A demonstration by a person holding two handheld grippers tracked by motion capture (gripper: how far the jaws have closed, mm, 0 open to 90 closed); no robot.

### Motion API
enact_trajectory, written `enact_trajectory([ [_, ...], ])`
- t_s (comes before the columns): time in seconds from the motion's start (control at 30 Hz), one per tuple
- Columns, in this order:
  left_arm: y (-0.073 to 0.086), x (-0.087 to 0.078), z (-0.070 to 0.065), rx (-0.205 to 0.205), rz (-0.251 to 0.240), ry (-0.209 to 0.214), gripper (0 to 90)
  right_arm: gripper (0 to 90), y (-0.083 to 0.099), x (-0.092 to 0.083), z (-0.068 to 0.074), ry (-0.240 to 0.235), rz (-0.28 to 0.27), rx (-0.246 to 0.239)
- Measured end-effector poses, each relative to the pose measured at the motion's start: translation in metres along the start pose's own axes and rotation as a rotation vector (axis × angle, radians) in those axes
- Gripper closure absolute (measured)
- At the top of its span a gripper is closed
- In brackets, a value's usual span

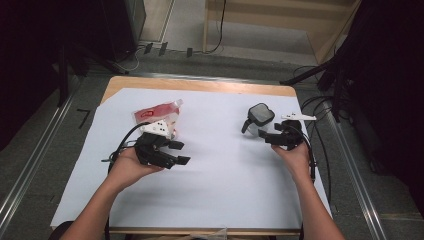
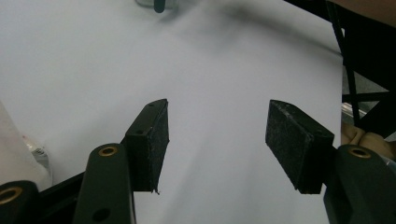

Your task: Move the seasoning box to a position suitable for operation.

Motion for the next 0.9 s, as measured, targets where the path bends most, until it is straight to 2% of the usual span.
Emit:
enact_trajectory([
  [0.1,0.003,0.000,0.000,0.004,0.023,-0.012,40.5,18.7,-0.002,0.007,-0.003,0.005,0.011,-0.009],
  [0.13,0.003,0.000,0.000,0.001,0.019,-0.011,40.5,17.1,-0.003,0.010,-0.004,-0.010,0.016,-0.011],
  [0.3,0.005,0.000,-0.001,-0.004,0.023,-0.014,40.5,16.5,-0.002,0.023,-0.008,-0.018,0.026,-0.009],
  [0.33,0.006,0.000,-0.002,-0.002,0.024,-0.017,40.7,14.1,-0.003,0.027,-0.008,-0.038,0.039,-0.013],
  [0.43,0.006,0.001,-0.002,-0.002,0.019,-0.018,41.0,14.4,-0.004,0.032,-0.009,-0.027,0.037,-0.024],
  [0.47,0.006,0.001,-0.002,-0.002,0.016,-0.016,41.0,14.1,-0.006,0.035,-0.008,-0.015,0.028,-0.029],
  [0.57,0.006,0.003,-0.002,-0.002,0.023,-0.015,41.0,13.6,-0.007,0.038,-0.008,-0.022,0.009,-0.023],
  [0.67,0.006,0.004,-0.002,0.003,0.028,-0.011,41.0,13.2,-0.009,0.043,-0.008,-0.015,-0.004,-0.047],
  [0.73,0.005,0.007,-0.002,0.002,0.020,0.000,40.8,12.1,-0.009,0.045,-0.006,0.000,-0.016,-0.048],
  [0.9,0.004,0.013,-0.004,0.008,0.035,0.010,40.6,12.8,-0.010,0.052,-0.001,0.037,-0.061,-0.065],
])
Point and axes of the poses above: each handheld gripper's, and its own axes: x roughly forward along the jaws, y roughly out of its underside, z roughly to its left, the point moved 3 cm from there along x, roughly forward along the jaws, and after that the axes turned 2 degrees about y, right-handed, at the moved point
